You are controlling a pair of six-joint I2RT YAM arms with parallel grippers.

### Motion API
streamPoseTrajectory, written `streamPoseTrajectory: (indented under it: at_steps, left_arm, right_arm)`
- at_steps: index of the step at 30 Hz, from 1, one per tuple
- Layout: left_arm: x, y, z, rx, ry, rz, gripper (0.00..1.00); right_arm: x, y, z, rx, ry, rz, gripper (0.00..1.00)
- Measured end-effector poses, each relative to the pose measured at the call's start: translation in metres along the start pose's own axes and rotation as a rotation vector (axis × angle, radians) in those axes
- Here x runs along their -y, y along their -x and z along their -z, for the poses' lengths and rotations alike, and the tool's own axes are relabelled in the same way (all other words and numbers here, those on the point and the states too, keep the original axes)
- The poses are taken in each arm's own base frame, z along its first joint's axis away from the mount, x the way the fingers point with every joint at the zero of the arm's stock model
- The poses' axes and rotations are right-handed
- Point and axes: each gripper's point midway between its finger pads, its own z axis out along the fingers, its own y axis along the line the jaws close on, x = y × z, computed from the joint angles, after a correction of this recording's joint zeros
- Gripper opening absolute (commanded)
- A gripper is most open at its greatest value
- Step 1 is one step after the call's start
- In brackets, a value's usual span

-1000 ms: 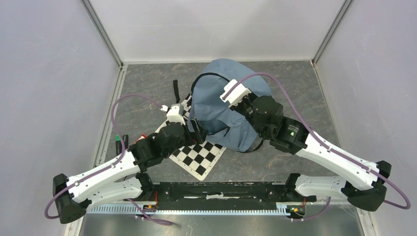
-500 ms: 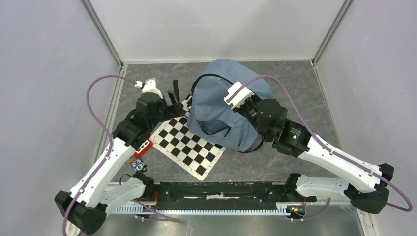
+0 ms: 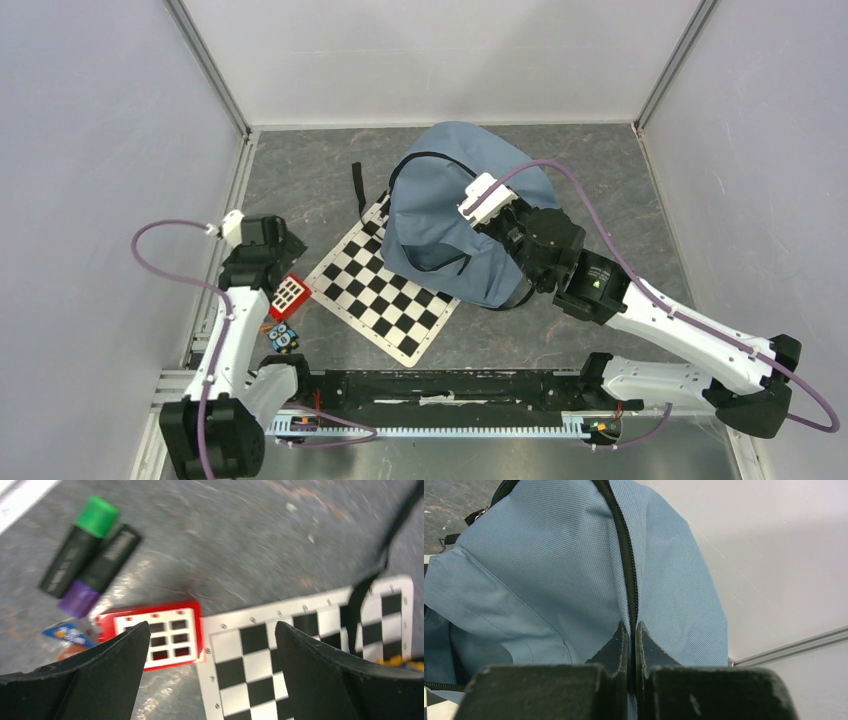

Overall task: Pack the student bag
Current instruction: Pick up the stationery from the center of the board.

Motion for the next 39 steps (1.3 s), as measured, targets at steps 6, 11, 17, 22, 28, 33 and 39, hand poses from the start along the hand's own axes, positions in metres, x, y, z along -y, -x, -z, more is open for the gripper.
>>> streamPoseTrajectory:
  at_steps: [6,11,17,22,28,33,39]
  left_arm:
    - [-0.067,0.017,-0.004,0.084,0.201,0.243,1.00]
    - [-0.102,-0.005,-0.003,0.075,0.312,0.383,1.00]
    - [-0.117,-0.030,0.007,0.089,0.335,0.495,1.00]
    - [-0.129,-0.036,0.004,0.081,0.402,0.493,0.99]
    - [-0.145,-0.049,0.003,0.062,0.488,0.494,0.92]
    - [-0.155,-0.055,0.001,0.055,0.535,0.505,0.81]
    - [-0.163,-0.071,-0.007,0.010,0.567,0.523,0.65]
  right_arm:
    - [-0.001,-0.001,0.000,0.001,0.000,0.005,0.00]
    - [-0.001,0.000,-0.001,0.002,0.003,0.008,0.00]
    - [-0.002,-0.001,-0.001,0.001,0.004,0.012,0.00]
    - [-0.002,-0.001,-0.001,0.001,0.004,0.012,0.00]
    - [-0.004,-0.002,-0.003,-0.005,0.007,0.016,0.00]
    - [-0.007,-0.005,-0.006,-0.015,0.012,0.023,0.00]
    - [-0.010,-0.008,-0.008,-0.026,0.015,0.031,0.00]
